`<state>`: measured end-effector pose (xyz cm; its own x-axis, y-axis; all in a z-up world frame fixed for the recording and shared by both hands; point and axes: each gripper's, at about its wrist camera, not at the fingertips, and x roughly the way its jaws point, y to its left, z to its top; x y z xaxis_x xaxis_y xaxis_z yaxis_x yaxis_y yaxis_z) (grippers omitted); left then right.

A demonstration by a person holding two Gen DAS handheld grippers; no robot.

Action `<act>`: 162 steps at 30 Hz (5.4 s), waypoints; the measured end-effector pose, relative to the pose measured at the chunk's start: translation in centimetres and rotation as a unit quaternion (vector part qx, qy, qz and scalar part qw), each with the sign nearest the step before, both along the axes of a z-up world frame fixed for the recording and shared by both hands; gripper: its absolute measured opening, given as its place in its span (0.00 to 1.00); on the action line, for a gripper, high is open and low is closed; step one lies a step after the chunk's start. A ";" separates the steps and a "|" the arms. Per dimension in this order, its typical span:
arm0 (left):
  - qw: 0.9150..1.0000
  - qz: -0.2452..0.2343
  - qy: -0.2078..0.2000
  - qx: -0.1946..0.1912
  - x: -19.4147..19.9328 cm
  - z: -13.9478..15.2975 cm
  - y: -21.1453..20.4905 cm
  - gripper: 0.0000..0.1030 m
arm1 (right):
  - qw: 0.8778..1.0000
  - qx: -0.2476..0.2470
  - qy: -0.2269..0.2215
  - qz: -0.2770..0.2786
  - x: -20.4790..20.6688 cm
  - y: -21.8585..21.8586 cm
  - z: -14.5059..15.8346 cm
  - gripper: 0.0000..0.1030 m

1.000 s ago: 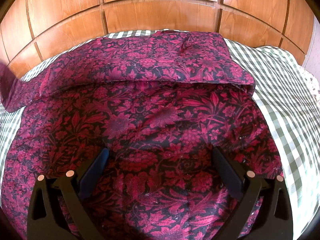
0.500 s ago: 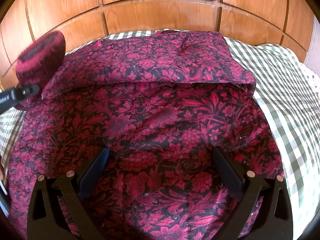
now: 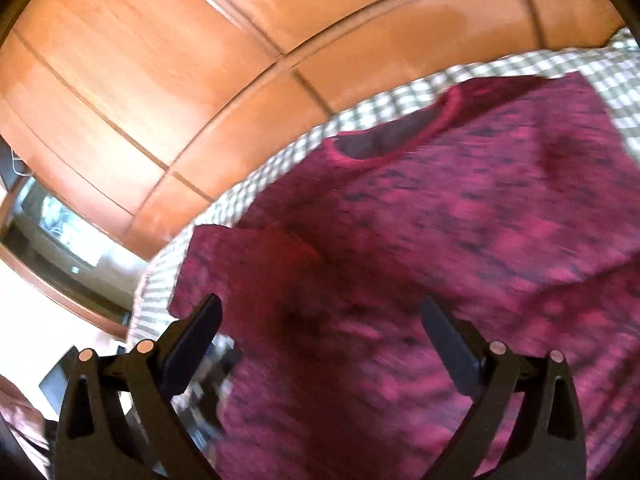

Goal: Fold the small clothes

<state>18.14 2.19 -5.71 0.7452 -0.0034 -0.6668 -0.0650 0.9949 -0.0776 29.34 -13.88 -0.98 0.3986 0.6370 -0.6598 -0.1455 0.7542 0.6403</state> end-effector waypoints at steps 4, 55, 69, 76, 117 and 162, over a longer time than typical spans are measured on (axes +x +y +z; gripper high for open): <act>1.000 0.012 -0.001 -0.008 -0.1 0.0 0.8 0.64 | 0.999 -0.006 0.042 0.012 2.6 3.5 -1.6 0.95; 0.976 0.176 0.109 -0.062 5.6 -4.3 7.1 0.64 | 0.980 -0.064 -0.016 -0.189 0.2 -18.9 -0.6 0.34; 0.978 0.170 0.114 -0.049 5.4 -4.0 6.3 0.53 | 0.979 -0.104 -0.057 -0.168 -2.4 -17.5 1.3 0.11; 0.980 0.170 0.066 -0.080 1.8 -1.2 8.7 0.53 | 0.974 -0.158 -0.026 -0.162 -1.3 -17.5 -1.6 0.11; 0.999 0.029 0.040 0.007 -2.8 -0.3 0.8 0.61 | 0.974 -0.193 -0.022 -0.114 -8.3 -16.7 -0.2 0.82; 0.951 -0.205 0.183 -0.139 -21.3 -4.2 3.2 0.15 | 0.995 -0.062 0.075 -0.004 -29.9 -23.1 -0.6 0.21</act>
<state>-3.17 5.44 -9.88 0.3607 -0.4580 -0.8125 0.2518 0.8866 -0.3879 -0.52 -36.98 -1.61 0.2951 0.5442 -0.7854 -0.0482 0.8294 0.5566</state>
